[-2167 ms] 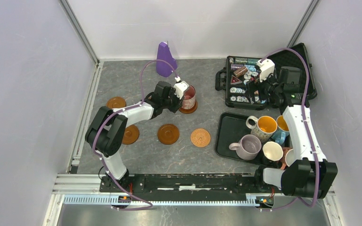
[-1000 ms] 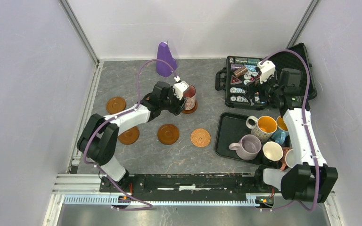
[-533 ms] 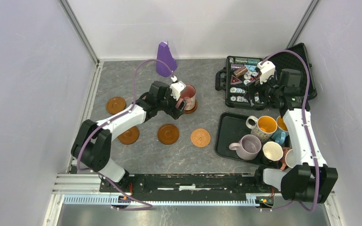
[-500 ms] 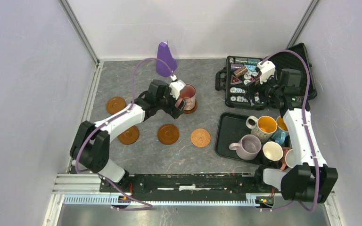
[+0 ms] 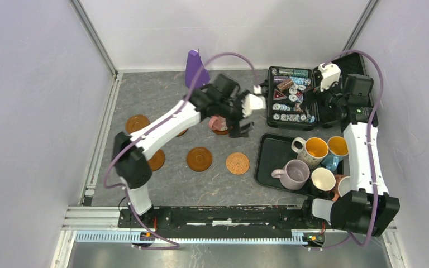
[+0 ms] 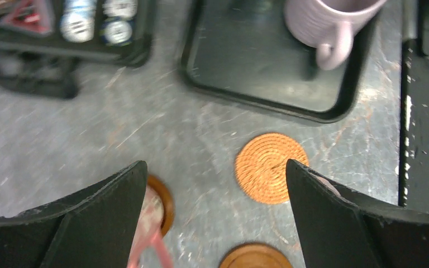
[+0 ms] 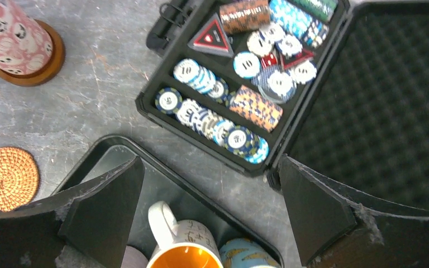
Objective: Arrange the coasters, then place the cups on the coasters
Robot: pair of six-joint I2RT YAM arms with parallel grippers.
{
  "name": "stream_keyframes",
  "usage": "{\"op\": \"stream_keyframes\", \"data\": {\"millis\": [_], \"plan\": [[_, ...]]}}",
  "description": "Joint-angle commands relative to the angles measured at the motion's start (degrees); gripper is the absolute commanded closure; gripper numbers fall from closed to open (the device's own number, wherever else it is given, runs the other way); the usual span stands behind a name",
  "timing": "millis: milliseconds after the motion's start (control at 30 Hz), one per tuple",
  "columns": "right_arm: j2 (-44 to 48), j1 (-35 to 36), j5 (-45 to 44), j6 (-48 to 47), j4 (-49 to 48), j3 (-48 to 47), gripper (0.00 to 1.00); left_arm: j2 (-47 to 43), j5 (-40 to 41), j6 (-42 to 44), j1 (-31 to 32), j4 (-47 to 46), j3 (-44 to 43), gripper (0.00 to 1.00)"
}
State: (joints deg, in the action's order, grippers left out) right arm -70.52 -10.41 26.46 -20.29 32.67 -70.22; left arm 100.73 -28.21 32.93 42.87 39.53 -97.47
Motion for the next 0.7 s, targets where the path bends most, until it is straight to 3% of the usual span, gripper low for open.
{"op": "stream_keyframes", "data": {"millis": [0,233,433,667], "plan": [[-1.2,-3.6,-1.3,-1.0,5.0,-2.9,0.02,10.2,-3.6,9.7,5.0,7.9,-8.9,0.03],[-3.1,-11.9,-2.7,-6.3,12.9,-3.2,0.04,27.4,0.8,5.2,10.7,2.5,-26.8,0.12],[-6.0,-17.2,-3.1,-14.2,21.3,-3.6,0.11,32.8,-1.0,3.2,13.2,-6.8,-29.9,0.14],[-7.4,-20.9,-1.4,-19.9,26.5,-3.1,0.13,37.7,0.0,3.7,15.4,-11.6,-32.9,0.17]]}}
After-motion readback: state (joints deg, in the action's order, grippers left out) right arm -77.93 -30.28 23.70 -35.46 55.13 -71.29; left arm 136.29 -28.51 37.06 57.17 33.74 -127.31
